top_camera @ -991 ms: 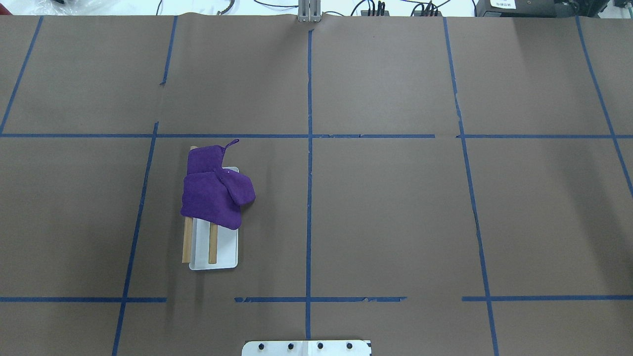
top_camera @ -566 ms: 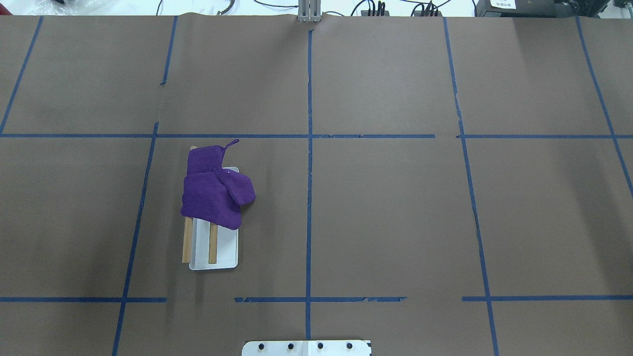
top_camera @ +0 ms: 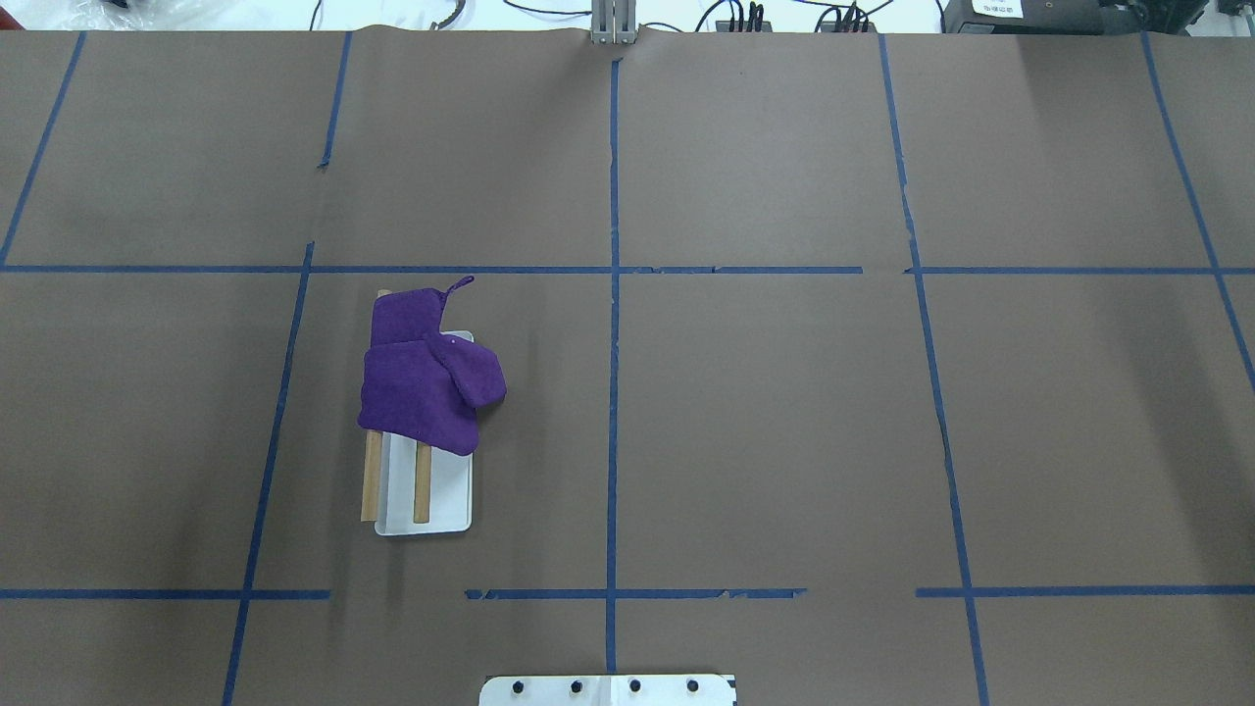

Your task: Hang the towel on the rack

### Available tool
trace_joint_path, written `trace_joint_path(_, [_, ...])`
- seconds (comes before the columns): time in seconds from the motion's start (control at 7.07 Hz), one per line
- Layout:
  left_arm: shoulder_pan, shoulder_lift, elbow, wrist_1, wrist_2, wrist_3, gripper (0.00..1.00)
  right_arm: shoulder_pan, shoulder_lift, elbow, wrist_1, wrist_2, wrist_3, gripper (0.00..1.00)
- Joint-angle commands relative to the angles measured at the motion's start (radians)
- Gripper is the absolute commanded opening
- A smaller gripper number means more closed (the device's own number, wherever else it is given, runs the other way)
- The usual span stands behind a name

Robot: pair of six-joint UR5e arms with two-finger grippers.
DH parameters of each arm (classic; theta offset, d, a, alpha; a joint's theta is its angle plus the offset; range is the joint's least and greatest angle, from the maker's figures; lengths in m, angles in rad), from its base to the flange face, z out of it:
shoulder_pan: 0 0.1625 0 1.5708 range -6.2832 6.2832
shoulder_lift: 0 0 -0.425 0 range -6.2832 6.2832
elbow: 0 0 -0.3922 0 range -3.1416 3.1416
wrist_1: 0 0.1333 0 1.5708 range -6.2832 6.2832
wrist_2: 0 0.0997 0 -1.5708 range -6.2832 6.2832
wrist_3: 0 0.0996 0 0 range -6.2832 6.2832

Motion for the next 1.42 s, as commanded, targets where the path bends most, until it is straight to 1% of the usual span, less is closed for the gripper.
trace_joint_path(0.0, [0.000, -0.001, -0.047, -0.006, 0.003, 0.002, 1.00, 0.000, 0.001, 0.001, 0.000, 0.000, 0.000, 1.00])
trace_joint_path(0.85, [0.000, 0.003, -0.031, -0.006, 0.003, 0.000, 1.00, -0.001, 0.003, 0.003, 0.005, 0.002, 0.001, 1.00])
trace_joint_path(0.99, [0.000, 0.003, -0.031, -0.006, 0.003, 0.000, 1.00, -0.002, 0.007, 0.003, 0.005, 0.002, 0.056, 1.00])
trace_joint_path(1.27, [0.000, 0.003, -0.029, -0.006, 0.003, 0.000, 1.00, -0.002, 0.007, 0.004, 0.006, 0.002, 0.069, 1.00])
